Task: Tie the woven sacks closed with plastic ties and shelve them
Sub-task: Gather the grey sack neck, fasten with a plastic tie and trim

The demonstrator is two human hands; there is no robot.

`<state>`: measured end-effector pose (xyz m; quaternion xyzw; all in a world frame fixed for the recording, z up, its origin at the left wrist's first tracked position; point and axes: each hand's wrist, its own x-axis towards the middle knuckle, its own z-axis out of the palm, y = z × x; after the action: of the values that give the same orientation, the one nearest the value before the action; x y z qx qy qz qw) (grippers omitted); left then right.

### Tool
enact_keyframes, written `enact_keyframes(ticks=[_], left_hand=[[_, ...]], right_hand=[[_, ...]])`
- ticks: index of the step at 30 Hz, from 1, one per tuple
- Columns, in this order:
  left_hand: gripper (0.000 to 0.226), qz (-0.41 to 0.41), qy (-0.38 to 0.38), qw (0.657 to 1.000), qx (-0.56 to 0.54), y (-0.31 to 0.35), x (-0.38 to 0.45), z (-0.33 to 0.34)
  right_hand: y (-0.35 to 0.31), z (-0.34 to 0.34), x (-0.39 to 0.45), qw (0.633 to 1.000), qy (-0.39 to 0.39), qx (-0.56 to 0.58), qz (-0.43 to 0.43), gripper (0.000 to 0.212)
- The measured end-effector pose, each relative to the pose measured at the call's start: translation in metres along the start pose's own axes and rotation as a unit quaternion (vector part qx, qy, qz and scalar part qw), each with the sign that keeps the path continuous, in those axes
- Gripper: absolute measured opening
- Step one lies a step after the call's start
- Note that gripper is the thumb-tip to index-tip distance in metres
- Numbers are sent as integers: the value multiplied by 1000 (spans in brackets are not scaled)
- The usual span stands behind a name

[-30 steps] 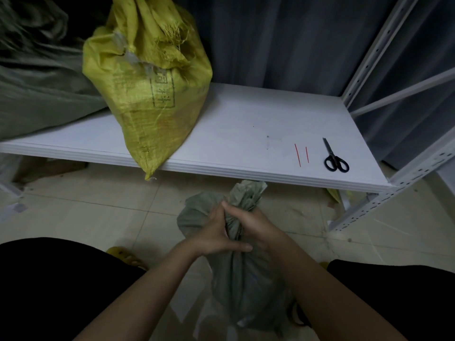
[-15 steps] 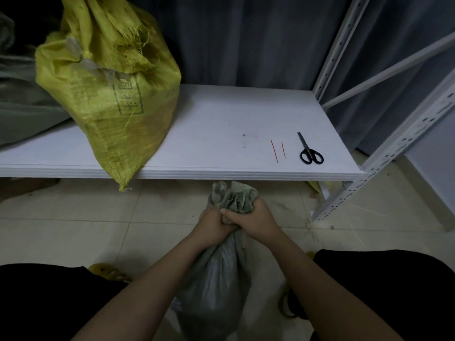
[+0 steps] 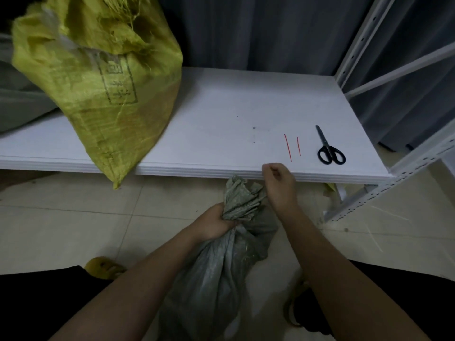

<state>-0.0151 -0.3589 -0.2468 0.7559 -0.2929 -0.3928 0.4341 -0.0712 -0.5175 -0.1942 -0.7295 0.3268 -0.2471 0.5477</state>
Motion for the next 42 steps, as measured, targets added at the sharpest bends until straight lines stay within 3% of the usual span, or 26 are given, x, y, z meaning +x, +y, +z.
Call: enact_keyframes(ticks=[4, 10, 17, 21, 28, 30, 33, 36, 39, 42], left_hand=[[44, -31, 15, 999, -14, -12, 12, -5], [46, -67, 44, 996, -40, -30, 33, -18], [33, -72, 37, 995, -58, -38, 47, -29], [30, -66, 27, 997, -38, -38, 50, -30], [27, -29, 14, 999, -12, -28, 39, -25], [27, -7, 7, 1000, -10, -26, 32, -23], [45, 30, -6, 999, 25, -23, 20, -19], [33, 47, -3, 997, 67, -16, 4, -14], [25, 59, 13, 994, 91, -6, -10, -8], [41, 91, 39, 988, 121, -1, -25, -2]], right_hand=[[17, 13, 49, 983, 4, -167, -74, 17], [27, 41, 111, 953, 43, -282, -104, 32], [15, 60, 158, 878, 55, -463, -106, 37], [11, 65, 174, 890, 45, -450, -60, 21], [-3, 54, 160, 877, -39, -475, -66, 17], [-6, 44, 144, 896, -60, -435, -69, 19], [-8, 22, 105, 934, -74, -335, -99, 14], [-9, 0, 60, 963, -94, -236, -90, 4], [-8, -17, 21, 975, -128, -174, -56, 6], [-7, -28, -12, 982, -136, -123, -39, 4]])
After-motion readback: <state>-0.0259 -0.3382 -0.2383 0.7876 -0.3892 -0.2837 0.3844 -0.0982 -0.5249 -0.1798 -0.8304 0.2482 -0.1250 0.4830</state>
